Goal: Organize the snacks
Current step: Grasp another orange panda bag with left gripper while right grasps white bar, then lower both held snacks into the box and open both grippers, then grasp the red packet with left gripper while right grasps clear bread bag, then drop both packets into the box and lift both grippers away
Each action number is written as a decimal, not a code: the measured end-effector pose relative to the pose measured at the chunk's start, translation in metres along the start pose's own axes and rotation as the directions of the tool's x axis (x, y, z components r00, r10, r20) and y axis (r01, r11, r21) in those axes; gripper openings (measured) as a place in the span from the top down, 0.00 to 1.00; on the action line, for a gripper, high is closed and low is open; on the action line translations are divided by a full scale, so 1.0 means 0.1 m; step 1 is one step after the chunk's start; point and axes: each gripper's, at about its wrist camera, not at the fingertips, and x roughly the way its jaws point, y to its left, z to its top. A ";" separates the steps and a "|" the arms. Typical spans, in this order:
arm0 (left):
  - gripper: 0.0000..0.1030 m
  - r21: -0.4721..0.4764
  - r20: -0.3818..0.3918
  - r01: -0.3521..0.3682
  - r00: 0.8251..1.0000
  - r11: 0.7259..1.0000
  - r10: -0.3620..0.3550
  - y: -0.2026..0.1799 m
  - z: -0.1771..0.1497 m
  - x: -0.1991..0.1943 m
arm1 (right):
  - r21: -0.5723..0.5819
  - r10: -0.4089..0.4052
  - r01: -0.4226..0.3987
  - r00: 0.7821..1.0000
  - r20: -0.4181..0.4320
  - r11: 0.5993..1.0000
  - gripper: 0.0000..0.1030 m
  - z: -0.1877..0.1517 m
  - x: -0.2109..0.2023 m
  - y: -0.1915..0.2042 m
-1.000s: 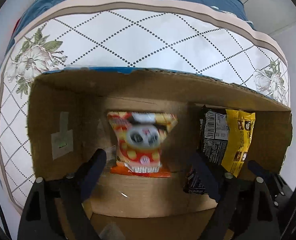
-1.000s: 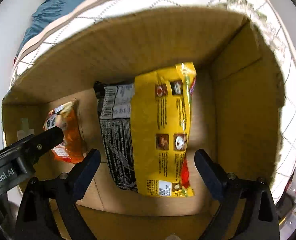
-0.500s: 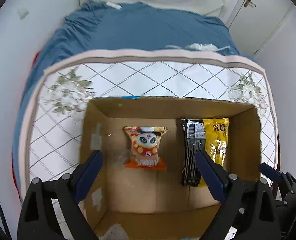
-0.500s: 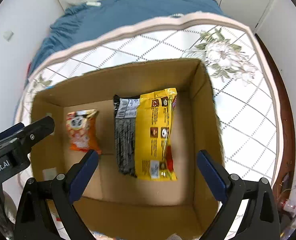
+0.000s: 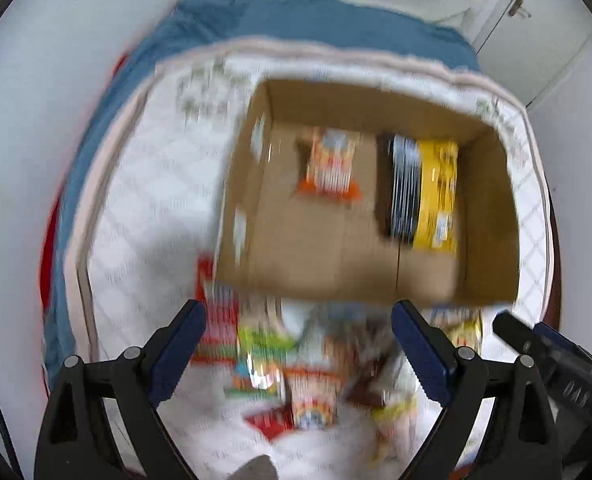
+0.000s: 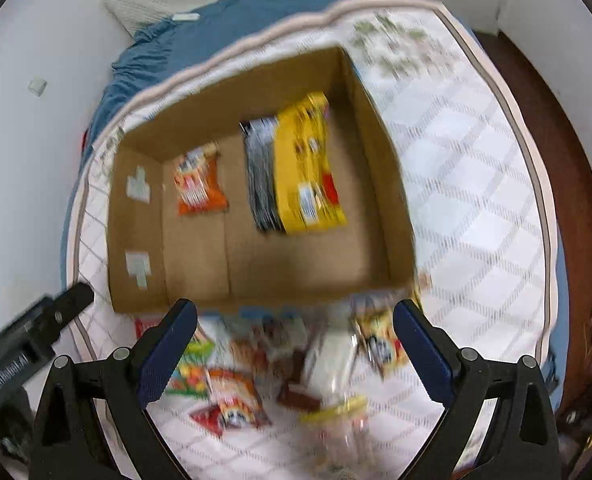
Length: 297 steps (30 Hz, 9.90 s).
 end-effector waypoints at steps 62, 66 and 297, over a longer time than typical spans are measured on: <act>0.56 0.123 -0.305 -0.035 0.950 0.992 0.071 -0.60 -1.50 1.13 | 0.027 0.002 0.010 0.912 -0.409 1.000 0.44 -1.38 1.28 -0.48; 0.57 0.132 -0.279 -0.013 0.959 0.991 0.050 -0.74 -1.50 0.77 | -0.004 0.019 -0.022 0.923 -0.384 1.000 0.44 -1.48 1.01 -0.40; 0.04 0.154 0.183 0.044 0.980 0.987 -0.072 -0.37 0.12 -0.57 | -0.087 -0.096 0.114 0.978 0.185 0.990 0.04 -0.19 -0.68 0.33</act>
